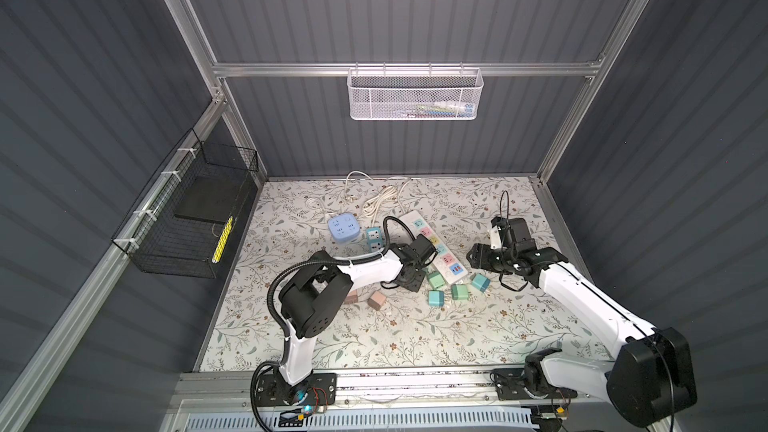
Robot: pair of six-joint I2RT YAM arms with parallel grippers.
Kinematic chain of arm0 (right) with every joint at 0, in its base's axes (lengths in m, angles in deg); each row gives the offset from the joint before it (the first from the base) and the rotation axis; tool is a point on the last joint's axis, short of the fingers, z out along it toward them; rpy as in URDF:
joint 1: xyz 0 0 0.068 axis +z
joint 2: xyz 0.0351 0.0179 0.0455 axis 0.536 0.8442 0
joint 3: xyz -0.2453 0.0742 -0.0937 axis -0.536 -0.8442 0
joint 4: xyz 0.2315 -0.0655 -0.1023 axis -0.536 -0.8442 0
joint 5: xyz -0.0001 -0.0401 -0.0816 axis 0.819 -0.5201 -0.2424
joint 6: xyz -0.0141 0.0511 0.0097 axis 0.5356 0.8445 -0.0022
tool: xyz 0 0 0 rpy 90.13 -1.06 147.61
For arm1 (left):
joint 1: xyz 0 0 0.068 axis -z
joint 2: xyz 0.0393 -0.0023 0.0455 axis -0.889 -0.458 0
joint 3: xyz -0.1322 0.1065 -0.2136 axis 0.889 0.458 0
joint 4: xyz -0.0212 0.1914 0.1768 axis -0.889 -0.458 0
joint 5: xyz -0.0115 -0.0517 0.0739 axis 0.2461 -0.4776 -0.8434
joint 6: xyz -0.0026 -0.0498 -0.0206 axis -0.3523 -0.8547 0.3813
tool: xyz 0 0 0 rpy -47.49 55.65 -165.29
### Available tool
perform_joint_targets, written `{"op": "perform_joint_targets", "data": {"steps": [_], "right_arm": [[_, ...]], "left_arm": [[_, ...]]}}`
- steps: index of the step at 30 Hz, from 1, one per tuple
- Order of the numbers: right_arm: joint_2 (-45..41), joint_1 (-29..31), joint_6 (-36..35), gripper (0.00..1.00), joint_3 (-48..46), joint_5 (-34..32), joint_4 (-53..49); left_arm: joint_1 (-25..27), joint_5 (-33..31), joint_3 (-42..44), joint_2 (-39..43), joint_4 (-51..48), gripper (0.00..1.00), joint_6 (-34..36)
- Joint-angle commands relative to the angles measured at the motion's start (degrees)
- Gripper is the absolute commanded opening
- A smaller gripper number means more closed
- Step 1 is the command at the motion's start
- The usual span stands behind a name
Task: Insert the plug
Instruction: 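Lower the left gripper onto a mint-green plug beside the white strip and grasp it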
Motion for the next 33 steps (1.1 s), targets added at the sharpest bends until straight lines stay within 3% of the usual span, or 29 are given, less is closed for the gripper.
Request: {"op": "perform_joint_targets", "data": {"steps": [1, 4, 7, 11, 15, 24, 33], "right_arm": [[-0.2, -0.3, -1.2, 0.70, 2.6, -0.3, -1.5], [-0.2, -0.3, -0.9, 0.71, 3.1, -0.3, -1.6], [-0.1, -0.3, -0.7, 0.71, 2.7, -0.7, -1.0], [0.6, -0.2, -0.3, 0.72, 2.4, -1.0, -0.6], [0.7, -0.3, 0.0, 0.74, 1.5, -0.8, -0.2], [0.4, -0.3, -0.6, 0.79, 0.1, -1.0, 1.0], [0.6, -0.3, 0.0, 0.79, -1.2, -0.4, 2.1]], "left_arm": [[0.0, 0.0, 1.8, 4.1, -2.7, 0.33, -1.2], [-0.1, -4.3, 1.3, 6.2, -4.4, 0.37, 1.3], [-0.5, -9.8, -1.9, 5.6, -3.7, 0.49, 4.0], [-2.5, -6.3, -12.8, -0.7, -5.8, 0.50, 3.9], [-2.4, -2.6, -18.2, -4.6, -7.0, 0.56, 1.6], [-0.9, 1.9, -20.8, -9.5, -9.7, 0.68, -0.6], [-1.0, -1.7, -23.6, -14.6, -9.8, 0.68, 0.4]]}}
